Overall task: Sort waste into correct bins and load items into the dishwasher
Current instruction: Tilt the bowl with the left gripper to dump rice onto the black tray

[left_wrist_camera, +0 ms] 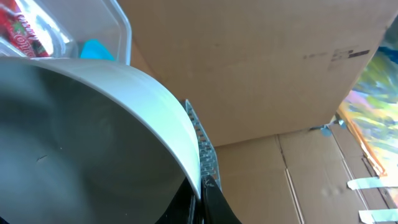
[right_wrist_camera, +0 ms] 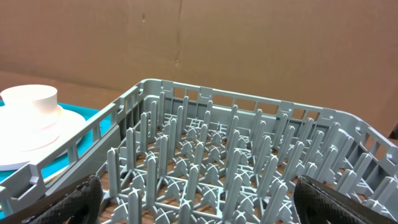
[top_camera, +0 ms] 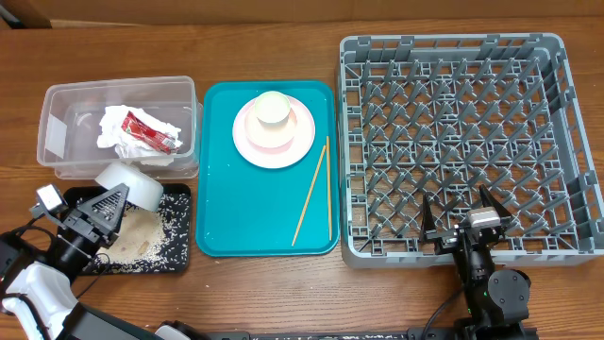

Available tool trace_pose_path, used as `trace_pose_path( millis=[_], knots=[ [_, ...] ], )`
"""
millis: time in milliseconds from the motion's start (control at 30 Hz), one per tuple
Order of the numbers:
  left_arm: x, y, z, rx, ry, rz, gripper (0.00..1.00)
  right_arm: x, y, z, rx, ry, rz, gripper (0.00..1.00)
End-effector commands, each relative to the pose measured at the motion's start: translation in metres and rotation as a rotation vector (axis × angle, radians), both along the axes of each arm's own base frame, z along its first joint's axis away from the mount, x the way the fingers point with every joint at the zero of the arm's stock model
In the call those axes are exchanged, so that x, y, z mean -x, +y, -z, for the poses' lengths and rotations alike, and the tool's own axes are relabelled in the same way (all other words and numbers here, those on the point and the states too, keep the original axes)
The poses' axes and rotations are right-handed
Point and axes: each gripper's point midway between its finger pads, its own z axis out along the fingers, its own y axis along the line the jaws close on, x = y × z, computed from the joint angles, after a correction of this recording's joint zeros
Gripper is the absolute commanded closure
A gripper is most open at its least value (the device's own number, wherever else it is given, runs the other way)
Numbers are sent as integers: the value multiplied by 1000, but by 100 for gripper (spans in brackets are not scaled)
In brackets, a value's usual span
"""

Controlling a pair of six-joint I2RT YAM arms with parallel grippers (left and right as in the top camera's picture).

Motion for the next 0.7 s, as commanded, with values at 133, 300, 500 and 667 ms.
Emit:
trace_pose_path(
  millis=[133,300,500,667],
  knots=[
    [-8,-19,15,-48,89,66,96,0,-2,2,3,-3,11,0],
    [-15,-39,26,-80,167,136,96,0,-2,2,3,-3,11,0],
    [-20,-60,36,-161,262,196,96,0,-2,2,3,-3,11,0],
    [-27,-68,21,-260,306,189,96,0,-2,2,3,-3,11,0]
  ],
)
